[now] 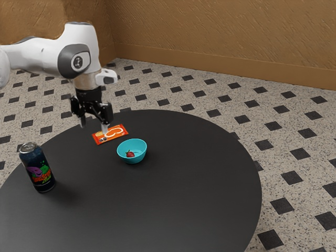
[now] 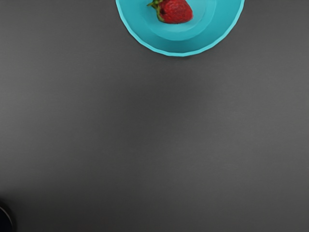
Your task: Take strawberry from the bowl
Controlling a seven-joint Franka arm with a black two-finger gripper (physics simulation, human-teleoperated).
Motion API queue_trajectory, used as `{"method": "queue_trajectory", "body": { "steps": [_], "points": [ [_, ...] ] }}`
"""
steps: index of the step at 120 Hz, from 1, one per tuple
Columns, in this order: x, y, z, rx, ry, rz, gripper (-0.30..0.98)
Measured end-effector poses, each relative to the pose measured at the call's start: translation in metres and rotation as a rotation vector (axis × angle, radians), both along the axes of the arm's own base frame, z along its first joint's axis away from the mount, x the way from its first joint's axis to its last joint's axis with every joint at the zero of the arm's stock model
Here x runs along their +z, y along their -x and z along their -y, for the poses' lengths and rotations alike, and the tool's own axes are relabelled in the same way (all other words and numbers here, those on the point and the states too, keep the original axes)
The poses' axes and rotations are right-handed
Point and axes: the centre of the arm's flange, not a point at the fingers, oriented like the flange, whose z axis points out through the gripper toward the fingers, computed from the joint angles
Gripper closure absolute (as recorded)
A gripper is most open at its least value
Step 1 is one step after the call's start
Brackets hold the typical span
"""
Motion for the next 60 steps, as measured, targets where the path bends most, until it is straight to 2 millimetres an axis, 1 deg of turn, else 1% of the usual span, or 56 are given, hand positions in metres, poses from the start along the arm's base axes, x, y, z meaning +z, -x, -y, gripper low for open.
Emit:
{"method": "queue_trajectory", "body": {
  "steps": [10, 20, 33, 40, 60],
  "points": [
    [-0.024, 0.002, 0.000, -0.001, 0.001, 0.009, 0.02],
    [-0.038, 0.002, -0.001, 0.000, 0.000, 0.027, 0.02],
    [-0.043, 0.003, -0.007, 0.069, -0.009, 0.052, 0.02],
    [-0.046, 0.005, -0.012, 0.153, -0.019, 0.060, 0.02],
    [-0.041, 0.005, -0.019, 0.422, -0.048, 0.097, 0.02]
  ]
}}
